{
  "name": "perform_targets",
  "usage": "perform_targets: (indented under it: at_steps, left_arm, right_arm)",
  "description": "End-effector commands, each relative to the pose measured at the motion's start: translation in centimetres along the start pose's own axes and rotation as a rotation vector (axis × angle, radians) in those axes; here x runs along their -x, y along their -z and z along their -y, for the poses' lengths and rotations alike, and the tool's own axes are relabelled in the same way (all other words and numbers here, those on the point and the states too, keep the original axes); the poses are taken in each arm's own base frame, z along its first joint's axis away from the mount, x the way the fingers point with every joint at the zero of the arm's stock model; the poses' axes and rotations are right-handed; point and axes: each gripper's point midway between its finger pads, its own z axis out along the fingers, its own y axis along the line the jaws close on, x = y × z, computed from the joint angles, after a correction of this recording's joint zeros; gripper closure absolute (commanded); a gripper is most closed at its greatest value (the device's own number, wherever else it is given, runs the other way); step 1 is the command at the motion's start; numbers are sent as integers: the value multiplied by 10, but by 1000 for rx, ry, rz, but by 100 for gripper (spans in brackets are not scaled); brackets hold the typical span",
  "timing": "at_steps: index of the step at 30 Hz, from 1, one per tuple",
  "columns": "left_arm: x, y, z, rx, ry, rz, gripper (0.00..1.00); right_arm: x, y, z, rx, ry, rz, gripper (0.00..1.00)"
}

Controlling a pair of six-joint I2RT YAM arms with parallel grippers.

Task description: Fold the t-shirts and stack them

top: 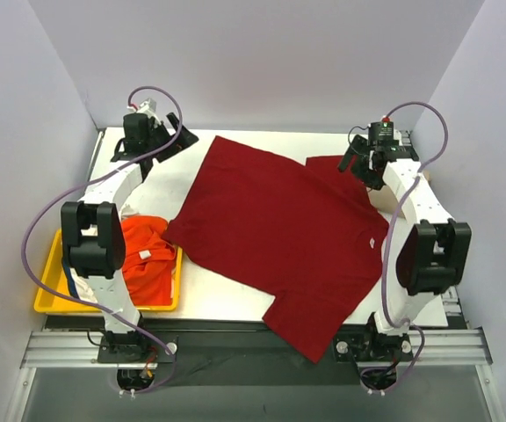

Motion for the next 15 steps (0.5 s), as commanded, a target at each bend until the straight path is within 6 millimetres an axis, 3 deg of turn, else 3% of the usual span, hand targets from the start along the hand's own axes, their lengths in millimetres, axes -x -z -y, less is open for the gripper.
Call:
perform_targets:
  at_steps: [1,2,4,8,15]
  left_arm:
    - [-44,4,-2,24,-7,-139,3]
    - [-48,3,2,23,-15,-153,3]
    - [-70,-2,7,21,-32,-216,3]
    - [-103,-10,20,-15,-39,-340,3]
    - [-156,-15,3,33,-1,-479,3]
  right_arm:
    - [-27,24,-9,40,-11,-26,25]
    - [-42,23,-6,31,-13,-52,25]
    - [-51,32,-7,42,-41,-56,25]
    - [-91,32,4,26,-55,-132,25]
    - [-144,25,21,-18,-117,-257,26]
